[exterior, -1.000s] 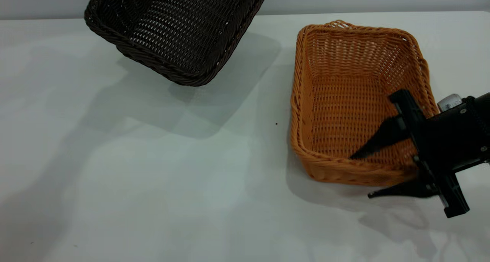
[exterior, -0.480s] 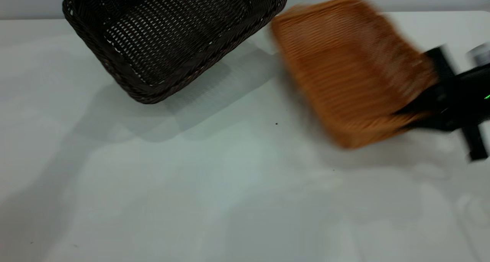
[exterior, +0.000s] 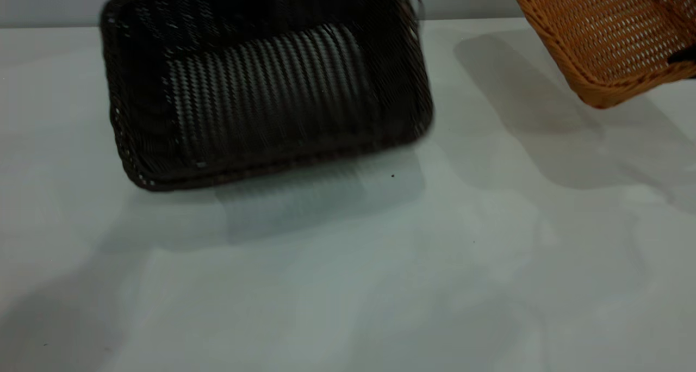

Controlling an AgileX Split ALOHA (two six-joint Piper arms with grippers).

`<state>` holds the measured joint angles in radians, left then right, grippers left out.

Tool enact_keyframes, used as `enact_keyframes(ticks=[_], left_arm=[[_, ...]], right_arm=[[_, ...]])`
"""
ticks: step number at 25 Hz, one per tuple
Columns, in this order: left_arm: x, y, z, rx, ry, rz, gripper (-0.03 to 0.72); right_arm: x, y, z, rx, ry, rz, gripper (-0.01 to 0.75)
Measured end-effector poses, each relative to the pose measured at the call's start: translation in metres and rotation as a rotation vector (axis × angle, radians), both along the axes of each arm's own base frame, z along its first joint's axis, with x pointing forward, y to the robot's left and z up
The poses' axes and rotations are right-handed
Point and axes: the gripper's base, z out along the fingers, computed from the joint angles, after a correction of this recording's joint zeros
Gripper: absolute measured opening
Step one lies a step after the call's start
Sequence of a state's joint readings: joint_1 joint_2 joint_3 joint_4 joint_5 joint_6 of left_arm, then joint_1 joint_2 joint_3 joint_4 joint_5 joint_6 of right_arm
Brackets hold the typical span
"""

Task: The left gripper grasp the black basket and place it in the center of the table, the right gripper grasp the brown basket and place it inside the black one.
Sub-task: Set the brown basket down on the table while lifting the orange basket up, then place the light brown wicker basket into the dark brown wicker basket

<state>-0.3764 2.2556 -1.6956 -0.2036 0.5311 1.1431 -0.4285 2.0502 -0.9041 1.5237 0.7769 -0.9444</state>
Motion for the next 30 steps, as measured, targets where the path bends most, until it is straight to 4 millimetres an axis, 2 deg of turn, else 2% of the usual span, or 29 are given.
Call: enact_keyframes(ticks=[6, 12, 14, 20, 23, 25, 27, 30], left_arm=[[-0.026, -0.050, -0.022, 0.027, 0.058, -0.133, 0.076], [-0.044, -0.078, -0.043, 0.048, 0.096, -0.206, 0.113], [-0.046, -0.082, -0.046, 0.034, 0.106, -0.202, 0.180], [-0.043, -0.085, -0.049, 0.000, 0.080, -0.173, 0.482], [-0.039, -0.080, -0.035, -0.040, 0.072, -0.087, 0.558], [-0.031, -0.069, -0.019, -0.089, 0.071, 0.027, 0.575], [-0.020, -0.047, 0.006, -0.154, 0.072, 0.180, 0.582], [-0.003, -0.001, 0.039, -0.236, 0.066, 0.394, 0.582]], right_arm=[[0.001, 0.001, 0.004, 0.021, -0.020, 0.035, 0.067], [0.000, 0.001, 0.005, 0.035, -0.024, 0.044, 0.067], [0.000, 0.001, 0.005, 0.037, -0.025, 0.047, 0.067], [0.001, 0.002, 0.007, 0.049, -0.035, 0.060, 0.067], [0.004, 0.003, 0.012, 0.062, -0.057, 0.100, 0.067], [0.006, 0.004, 0.016, 0.087, -0.065, 0.123, 0.067], [0.007, 0.006, 0.020, 0.106, -0.067, 0.148, 0.067], [0.007, 0.018, 0.030, 0.089, -0.046, 0.201, 0.067]])
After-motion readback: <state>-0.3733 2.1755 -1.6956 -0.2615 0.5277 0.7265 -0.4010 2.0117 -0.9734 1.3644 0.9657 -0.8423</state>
